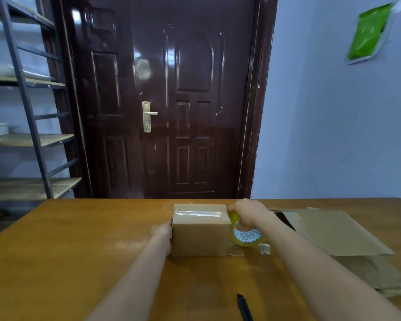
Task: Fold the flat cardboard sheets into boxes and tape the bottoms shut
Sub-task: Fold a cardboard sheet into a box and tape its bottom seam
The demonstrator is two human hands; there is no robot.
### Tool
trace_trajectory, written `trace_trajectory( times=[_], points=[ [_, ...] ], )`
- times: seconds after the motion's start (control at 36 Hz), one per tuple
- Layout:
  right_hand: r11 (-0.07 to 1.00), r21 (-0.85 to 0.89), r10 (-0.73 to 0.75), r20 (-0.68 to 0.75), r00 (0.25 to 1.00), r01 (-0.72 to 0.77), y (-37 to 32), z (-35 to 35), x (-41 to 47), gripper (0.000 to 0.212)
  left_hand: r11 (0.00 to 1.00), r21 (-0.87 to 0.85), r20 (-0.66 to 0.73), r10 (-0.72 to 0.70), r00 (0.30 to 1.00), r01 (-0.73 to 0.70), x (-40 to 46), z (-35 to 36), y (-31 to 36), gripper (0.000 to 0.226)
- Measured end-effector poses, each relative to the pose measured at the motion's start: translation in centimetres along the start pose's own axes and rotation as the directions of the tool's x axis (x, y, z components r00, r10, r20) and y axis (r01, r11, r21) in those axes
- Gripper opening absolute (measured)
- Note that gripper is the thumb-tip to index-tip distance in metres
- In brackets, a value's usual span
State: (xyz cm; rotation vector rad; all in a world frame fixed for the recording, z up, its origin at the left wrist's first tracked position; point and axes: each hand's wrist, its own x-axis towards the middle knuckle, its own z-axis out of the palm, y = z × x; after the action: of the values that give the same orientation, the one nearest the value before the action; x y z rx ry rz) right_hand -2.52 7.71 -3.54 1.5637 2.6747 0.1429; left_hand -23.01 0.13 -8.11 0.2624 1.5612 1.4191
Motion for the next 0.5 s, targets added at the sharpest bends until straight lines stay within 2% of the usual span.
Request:
trace_trajectory(
  times=[0.06,0.11,0.17,0.19,0.25,0.31,0.33,0.39,0.42,0.44,0.5],
  points=[
    [1.0,-0.006,-0.001,0.005,1.0,0.001,0.0,-0.1,-0.1,0.061,0.994,0.085,-0.022,0.071,0.997,-0.069,0.4,0.0,0.3,0.026],
    [1.0,-0.008,0.0,0.004,1.0,0.0,-0.1,-0.2,-0.3,0.062,0.937,0.303,-0.064,0.203,0.977,-0.174,0.8,-0.2,0.4,0.017],
    [1.0,-0.019,0.003,0.005,1.0,-0.003,0.0,-0.2,-0.4,0.064,0.776,0.579,-0.071,0.354,0.932,-0.251,1.1,-0.7,0.5,0.012],
    [1.0,-0.023,0.006,0.007,1.0,-0.006,0.0,-0.3,-0.5,0.064,0.703,0.658,-0.079,0.42,0.904,-0.269,1.1,-1.0,0.8,0.014],
    [1.0,-0.026,0.007,0.004,1.0,-0.007,0.1,-0.4,-0.6,0.065,0.656,0.657,-0.084,0.554,0.828,-0.372,0.6,-1.3,1.7,0.022],
    [1.0,-0.027,0.002,-0.002,1.0,-0.002,0.1,-0.5,-0.7,0.064,0.615,0.578,-0.058,0.687,0.724,-0.537,0.0,-0.9,2.7,0.031],
    [1.0,-0.026,-0.001,-0.004,1.0,0.0,0.0,-0.5,-0.7,0.064,0.564,0.542,0.007,0.739,0.674,-0.623,-0.6,-0.5,3.2,0.035],
    [1.0,-0.022,0.002,-0.007,1.0,-0.002,0.0,-0.5,-0.7,0.064,0.41,0.525,0.23,0.775,0.588,-0.746,-1.6,0.4,3.5,0.042],
    [1.0,-0.018,0.007,-0.009,1.0,-0.007,0.0,-0.4,-0.7,0.064,0.334,0.545,0.369,0.728,0.578,-0.769,-1.9,0.9,3.4,0.045],
    [1.0,-0.012,0.013,-0.013,1.0,-0.013,-0.1,-0.3,-0.7,0.064,0.217,0.592,0.508,0.647,0.568,-0.776,-2.0,1.4,3.2,0.048],
    [1.0,-0.009,0.018,-0.009,1.0,-0.019,-0.2,-0.2,-0.8,0.064,-0.112,0.687,0.685,0.429,0.589,-0.718,-1.8,2.0,2.2,0.052]
  ],
)
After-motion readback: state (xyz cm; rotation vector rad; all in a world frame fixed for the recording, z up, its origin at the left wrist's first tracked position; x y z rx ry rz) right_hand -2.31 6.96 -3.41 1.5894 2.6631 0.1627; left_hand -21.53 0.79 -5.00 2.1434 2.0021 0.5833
